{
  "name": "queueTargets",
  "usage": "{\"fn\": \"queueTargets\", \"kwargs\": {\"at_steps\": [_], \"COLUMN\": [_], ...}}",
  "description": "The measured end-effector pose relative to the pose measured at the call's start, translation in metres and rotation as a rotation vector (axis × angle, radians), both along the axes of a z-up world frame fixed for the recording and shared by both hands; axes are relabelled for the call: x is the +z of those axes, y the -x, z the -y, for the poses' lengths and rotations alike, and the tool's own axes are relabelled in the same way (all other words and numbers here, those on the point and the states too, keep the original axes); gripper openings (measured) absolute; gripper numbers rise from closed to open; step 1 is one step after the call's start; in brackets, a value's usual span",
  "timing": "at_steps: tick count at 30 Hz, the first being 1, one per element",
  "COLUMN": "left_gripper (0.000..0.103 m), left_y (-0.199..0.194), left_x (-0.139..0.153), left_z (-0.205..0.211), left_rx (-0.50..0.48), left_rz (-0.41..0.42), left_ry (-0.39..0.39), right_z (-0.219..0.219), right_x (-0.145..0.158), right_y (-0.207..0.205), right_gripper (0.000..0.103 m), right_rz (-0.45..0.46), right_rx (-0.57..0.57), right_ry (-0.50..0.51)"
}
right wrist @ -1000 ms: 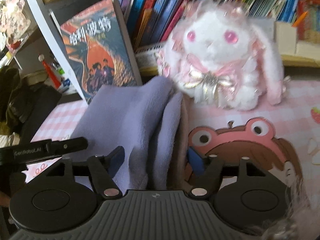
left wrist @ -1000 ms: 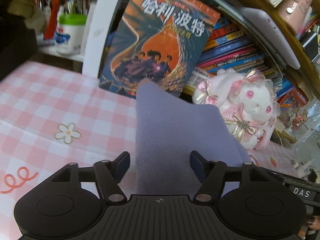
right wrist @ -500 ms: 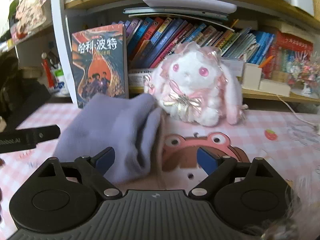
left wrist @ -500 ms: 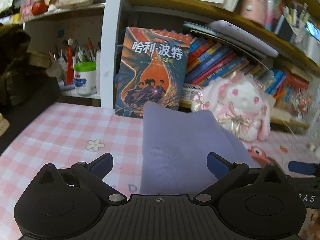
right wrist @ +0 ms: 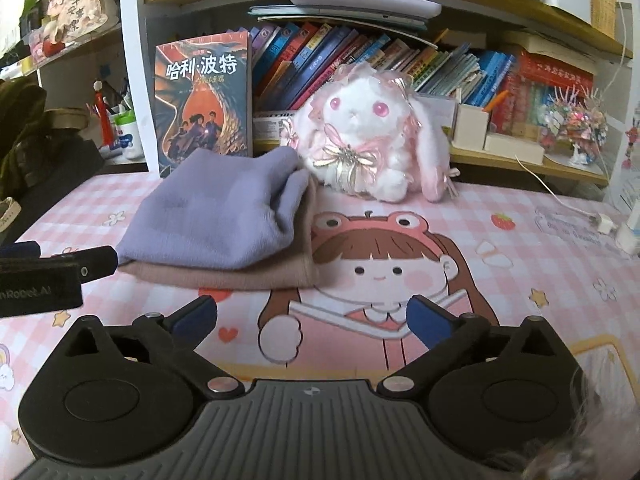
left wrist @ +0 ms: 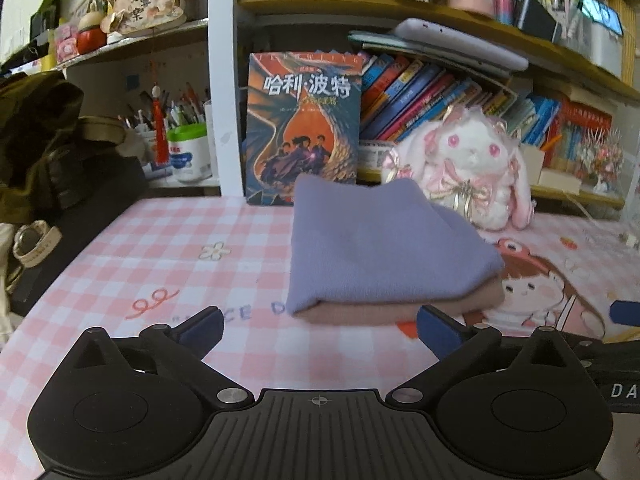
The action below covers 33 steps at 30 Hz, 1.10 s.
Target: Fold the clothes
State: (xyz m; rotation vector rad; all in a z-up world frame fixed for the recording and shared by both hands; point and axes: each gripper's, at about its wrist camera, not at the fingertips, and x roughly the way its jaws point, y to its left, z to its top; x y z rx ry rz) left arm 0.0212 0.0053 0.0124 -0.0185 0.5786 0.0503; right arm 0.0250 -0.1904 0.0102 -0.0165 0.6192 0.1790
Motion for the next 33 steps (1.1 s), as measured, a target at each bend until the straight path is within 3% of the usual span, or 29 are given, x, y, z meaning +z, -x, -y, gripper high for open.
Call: {"fn": "queueTargets", "kwargs": {"at_steps": [7,33], "left_gripper": [0.103,0.103], "left_y": [0.003,-0.006], "left_x": [-0.003,-0.011], "left_z": [0.0,-0.004], "left_rx": [-0.016,-0.017], "left_rz": [-0.018,-0.062], "left_ry": [0.002,0.025], "right_z": [-0.001,-0.001], "right_x": [-0.014,-0.017], "right_y": [0.021,0.008], "right_gripper": [0.103,0.103], "right_rz": [-0.019,-0.048], "right_rx": [-0.065,-0.053], "right_ry": [0.03,0.026]}}
